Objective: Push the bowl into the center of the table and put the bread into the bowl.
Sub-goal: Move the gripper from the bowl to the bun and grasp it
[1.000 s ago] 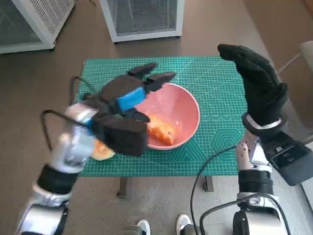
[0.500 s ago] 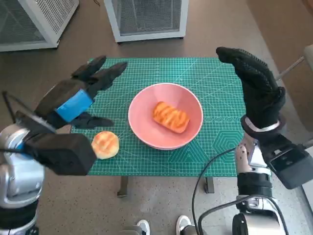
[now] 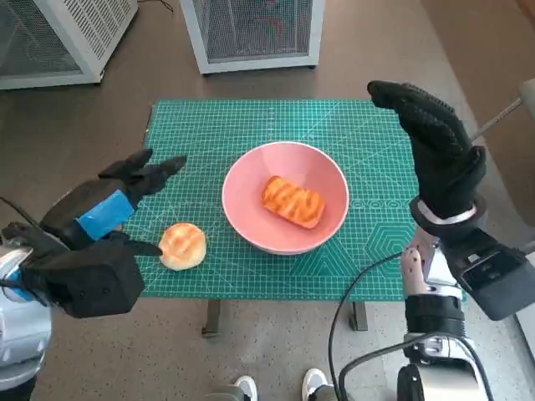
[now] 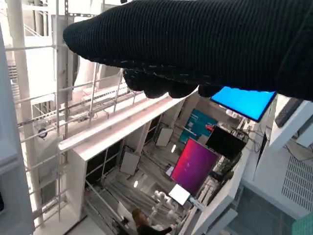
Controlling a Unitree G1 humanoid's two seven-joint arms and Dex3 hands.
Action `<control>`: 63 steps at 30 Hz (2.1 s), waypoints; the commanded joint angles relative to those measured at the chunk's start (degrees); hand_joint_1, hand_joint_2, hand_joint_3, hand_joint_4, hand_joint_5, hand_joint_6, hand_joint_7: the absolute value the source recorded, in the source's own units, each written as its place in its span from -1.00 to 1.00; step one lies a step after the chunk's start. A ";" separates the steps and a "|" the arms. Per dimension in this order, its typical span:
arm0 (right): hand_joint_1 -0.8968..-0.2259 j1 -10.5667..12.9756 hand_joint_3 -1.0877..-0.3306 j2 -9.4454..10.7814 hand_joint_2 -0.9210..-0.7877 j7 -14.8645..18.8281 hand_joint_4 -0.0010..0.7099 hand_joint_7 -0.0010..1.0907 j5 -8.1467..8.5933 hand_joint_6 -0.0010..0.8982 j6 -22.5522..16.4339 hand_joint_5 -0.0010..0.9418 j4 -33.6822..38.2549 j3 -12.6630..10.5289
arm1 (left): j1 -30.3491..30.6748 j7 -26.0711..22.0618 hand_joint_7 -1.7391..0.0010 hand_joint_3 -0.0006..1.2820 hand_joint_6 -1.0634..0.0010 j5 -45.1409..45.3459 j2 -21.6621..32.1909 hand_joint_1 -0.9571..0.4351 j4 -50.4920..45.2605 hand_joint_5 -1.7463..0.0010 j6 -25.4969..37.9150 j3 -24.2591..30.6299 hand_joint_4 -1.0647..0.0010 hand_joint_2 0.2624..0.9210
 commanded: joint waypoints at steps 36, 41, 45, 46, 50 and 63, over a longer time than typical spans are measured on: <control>-0.05 0.41 0.19 -0.56 -1.00 3.58 -0.35 0.12 2.48 -0.95 2.76 -1.00 0.64 -0.38 | -10.60 6.69 0.98 -0.99 0.57 14.72 -8.64 0.36 31.91 0.99 2.19 -23.24 0.75 0.38; -0.05 0.53 0.19 -0.63 -1.00 3.68 -0.35 0.12 2.37 -0.96 2.85 -1.00 0.55 -0.43 | -13.25 5.77 0.96 -0.98 0.49 15.57 -10.11 0.34 38.10 0.99 3.16 -25.64 0.73 0.40; -0.04 0.67 0.19 -0.68 -1.00 3.60 -0.35 0.12 2.16 -0.96 2.91 -1.00 0.37 -0.46 | -14.64 6.12 0.93 -0.97 0.36 16.06 -10.64 0.37 41.17 0.96 3.38 -26.91 0.59 0.45; -0.04 0.73 0.19 -0.70 -1.00 3.57 -0.35 0.12 2.12 -0.96 2.94 -1.00 0.30 -0.47 | -14.84 6.60 0.92 -0.97 0.32 16.36 -10.73 0.37 41.69 0.95 3.37 -27.18 0.54 0.47; -0.03 0.84 0.19 -0.83 -1.00 3.68 -0.35 0.12 2.20 -0.96 3.02 -1.00 0.24 -0.58 | -14.46 9.87 0.77 -0.95 0.01 17.46 -10.53 0.41 42.79 0.73 1.78 -27.69 -0.01 0.59; -0.02 0.84 0.19 -0.81 -1.00 3.20 -0.35 0.12 1.64 -0.97 2.86 -1.00 0.07 -0.66 | -12.61 13.68 -0.38 -0.45 -0.08 17.67 -7.13 0.38 35.33 -0.46 -0.64 -23.76 -0.24 0.59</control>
